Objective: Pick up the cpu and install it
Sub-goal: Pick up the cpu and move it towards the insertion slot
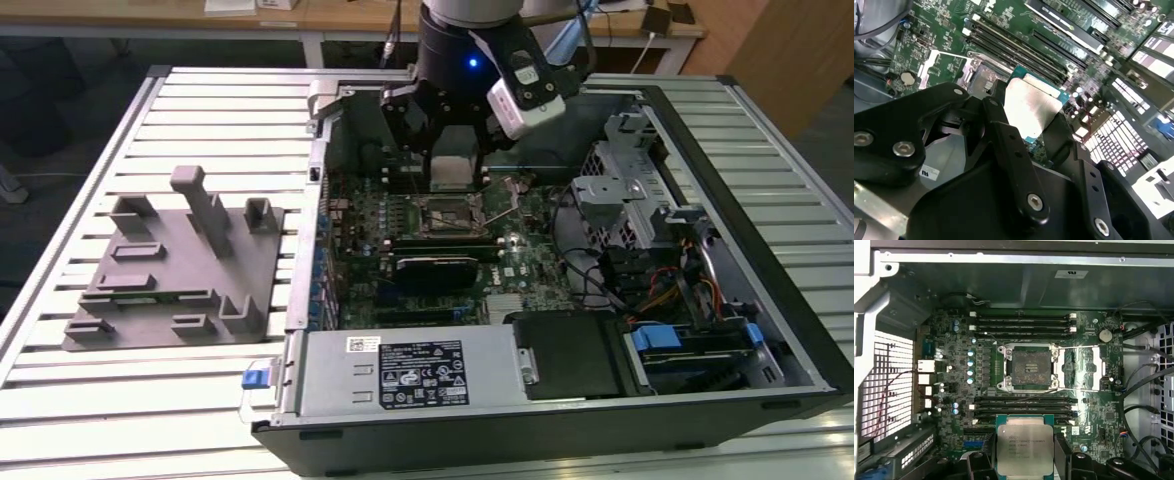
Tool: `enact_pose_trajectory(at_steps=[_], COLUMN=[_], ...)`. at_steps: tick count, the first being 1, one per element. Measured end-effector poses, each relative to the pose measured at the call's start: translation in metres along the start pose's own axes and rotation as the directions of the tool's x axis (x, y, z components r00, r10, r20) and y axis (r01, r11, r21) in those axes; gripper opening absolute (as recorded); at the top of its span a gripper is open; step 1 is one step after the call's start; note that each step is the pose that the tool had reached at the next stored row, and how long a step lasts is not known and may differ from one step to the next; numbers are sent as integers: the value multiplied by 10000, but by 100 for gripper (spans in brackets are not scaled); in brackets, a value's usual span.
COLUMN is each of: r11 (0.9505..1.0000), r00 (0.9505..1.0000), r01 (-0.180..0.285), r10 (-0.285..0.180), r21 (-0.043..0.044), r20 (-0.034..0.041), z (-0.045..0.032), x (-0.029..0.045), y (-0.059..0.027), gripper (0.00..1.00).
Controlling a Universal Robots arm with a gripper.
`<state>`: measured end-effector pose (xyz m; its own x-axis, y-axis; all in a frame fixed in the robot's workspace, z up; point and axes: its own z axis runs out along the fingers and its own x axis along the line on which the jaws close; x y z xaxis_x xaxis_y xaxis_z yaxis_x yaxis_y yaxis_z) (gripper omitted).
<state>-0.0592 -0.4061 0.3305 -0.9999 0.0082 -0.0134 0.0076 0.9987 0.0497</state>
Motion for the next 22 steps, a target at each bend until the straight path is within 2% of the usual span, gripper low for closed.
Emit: enact_pose_trajectory(at_steps=[7, 14, 22], r11=[10000, 10000, 10000], r00=[10000, 10000, 10000], r01=[5, 7, 10], r10=[-5, -7, -10], r21=[0, 2, -1], r20=[-2, -3, -2], z=[129, 258, 396], x=[-60, -80, -89], y=[10, 41, 114], gripper=[54, 54, 54])
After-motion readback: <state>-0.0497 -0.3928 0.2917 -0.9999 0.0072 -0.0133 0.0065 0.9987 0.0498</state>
